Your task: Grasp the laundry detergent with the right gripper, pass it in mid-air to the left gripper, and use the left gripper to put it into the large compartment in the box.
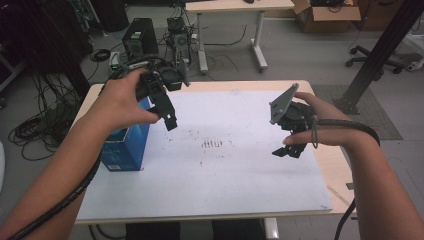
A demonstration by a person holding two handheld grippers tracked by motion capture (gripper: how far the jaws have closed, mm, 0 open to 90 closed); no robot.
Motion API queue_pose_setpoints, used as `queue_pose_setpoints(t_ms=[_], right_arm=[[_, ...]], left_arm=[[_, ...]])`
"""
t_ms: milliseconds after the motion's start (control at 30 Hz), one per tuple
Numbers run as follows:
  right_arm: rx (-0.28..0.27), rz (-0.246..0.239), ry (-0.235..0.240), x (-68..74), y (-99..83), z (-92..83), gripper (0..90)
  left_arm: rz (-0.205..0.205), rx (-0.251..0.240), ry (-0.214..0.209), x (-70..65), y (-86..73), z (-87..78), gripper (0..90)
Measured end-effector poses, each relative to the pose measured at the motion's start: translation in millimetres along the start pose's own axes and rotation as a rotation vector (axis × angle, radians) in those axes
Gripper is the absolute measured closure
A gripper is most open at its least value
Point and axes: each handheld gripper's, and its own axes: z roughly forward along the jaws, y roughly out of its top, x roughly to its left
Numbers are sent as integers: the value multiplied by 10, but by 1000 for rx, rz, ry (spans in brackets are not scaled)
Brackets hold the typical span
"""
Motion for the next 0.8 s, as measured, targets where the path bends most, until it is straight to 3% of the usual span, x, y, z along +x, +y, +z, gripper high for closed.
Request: queue_pose_setpoints(t_ms=[167, 300, 433, 800], right_arm=[[18, 4, 5, -17, -16, 9, 31], [26, 0, 19, -40, -27, 23, 31], [42, 5, 31, -60, -21, 34, 31], [71, -16, 47, -60, 64, 94, 32]], left_arm=[[137, 5, -40, -110, 71, 97, 2], [229, 8, -35, -172, 99, 196, 2], [282, 37, -49, -192, 95, 273, 1], [385, 2, -89, -210, 85, 272, 2]])
